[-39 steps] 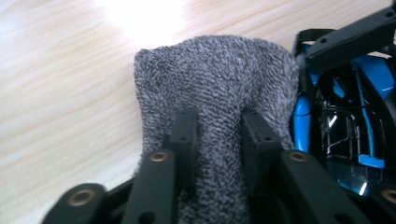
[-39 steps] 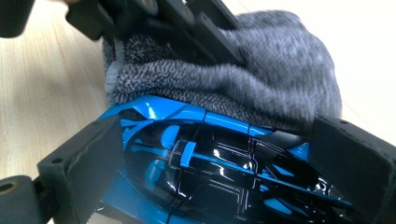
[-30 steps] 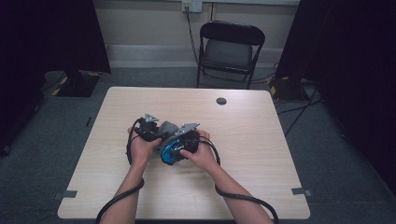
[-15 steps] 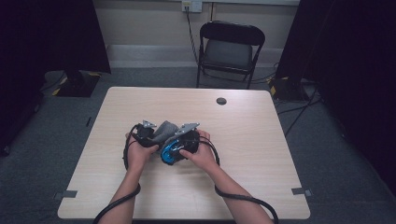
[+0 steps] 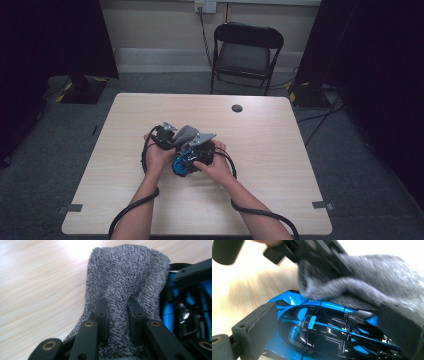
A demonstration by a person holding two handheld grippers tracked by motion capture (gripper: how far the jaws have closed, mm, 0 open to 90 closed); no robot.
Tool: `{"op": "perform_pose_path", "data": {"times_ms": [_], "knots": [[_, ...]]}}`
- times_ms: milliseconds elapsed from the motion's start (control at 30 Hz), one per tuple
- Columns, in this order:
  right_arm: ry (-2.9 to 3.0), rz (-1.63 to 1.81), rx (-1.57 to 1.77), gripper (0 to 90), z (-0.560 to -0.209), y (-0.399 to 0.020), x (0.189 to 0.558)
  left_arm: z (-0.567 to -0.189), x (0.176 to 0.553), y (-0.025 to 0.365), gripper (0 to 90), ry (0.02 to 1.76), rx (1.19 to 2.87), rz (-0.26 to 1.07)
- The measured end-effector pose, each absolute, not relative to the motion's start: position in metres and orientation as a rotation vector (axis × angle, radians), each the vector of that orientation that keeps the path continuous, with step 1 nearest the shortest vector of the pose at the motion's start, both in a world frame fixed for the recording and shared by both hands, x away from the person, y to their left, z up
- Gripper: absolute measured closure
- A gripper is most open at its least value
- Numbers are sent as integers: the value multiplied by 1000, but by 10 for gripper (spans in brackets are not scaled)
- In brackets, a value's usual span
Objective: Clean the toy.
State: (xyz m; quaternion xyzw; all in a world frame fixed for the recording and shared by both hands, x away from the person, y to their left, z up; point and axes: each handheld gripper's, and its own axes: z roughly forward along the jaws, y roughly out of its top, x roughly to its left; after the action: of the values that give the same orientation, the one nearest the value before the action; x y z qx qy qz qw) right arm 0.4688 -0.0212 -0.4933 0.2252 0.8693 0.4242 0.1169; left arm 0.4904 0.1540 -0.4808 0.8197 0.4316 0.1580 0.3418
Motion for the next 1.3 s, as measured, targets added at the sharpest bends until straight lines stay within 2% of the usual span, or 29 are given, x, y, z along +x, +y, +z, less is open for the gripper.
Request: {"op": "perform_pose_path", "data": {"times_ms": [233, 700, 1300], "knots": [[2538, 1253, 658, 27, -494, -22, 468, -486, 491, 148, 756, 1094, 2159, 435], [2539, 1256, 657, 27, -494, -22, 469, -480, 483, 157, 794, 1051, 2232, 400], [2540, 1256, 655, 27, -494, -22, 469, -476, 460, 187, 804, 1053, 2273, 351]]}}
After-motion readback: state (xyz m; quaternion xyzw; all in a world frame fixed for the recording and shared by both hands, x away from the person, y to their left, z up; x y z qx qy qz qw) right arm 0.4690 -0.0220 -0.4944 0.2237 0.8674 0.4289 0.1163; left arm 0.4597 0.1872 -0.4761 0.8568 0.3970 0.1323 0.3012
